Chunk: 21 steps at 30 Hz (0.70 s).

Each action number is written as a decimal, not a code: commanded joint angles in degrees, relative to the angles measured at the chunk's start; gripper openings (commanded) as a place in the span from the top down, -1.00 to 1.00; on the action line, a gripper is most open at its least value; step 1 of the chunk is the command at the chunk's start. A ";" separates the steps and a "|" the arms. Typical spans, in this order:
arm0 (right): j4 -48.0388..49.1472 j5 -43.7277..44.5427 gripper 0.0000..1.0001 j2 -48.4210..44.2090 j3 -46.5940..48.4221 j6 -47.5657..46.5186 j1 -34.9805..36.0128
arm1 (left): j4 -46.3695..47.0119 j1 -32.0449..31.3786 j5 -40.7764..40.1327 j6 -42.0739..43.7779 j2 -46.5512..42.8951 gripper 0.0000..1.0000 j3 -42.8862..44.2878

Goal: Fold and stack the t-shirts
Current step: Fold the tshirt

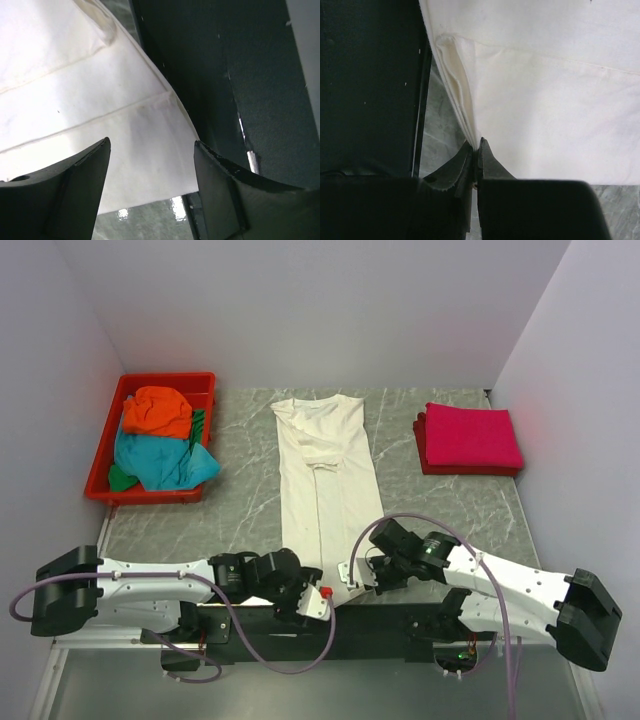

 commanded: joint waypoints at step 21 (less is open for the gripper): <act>0.48 -5.62 1.00 -1.91 3.84 0.28 -8.03 | 8.53 -3.99 -5.72 -5.68 2.35 -0.53 0.66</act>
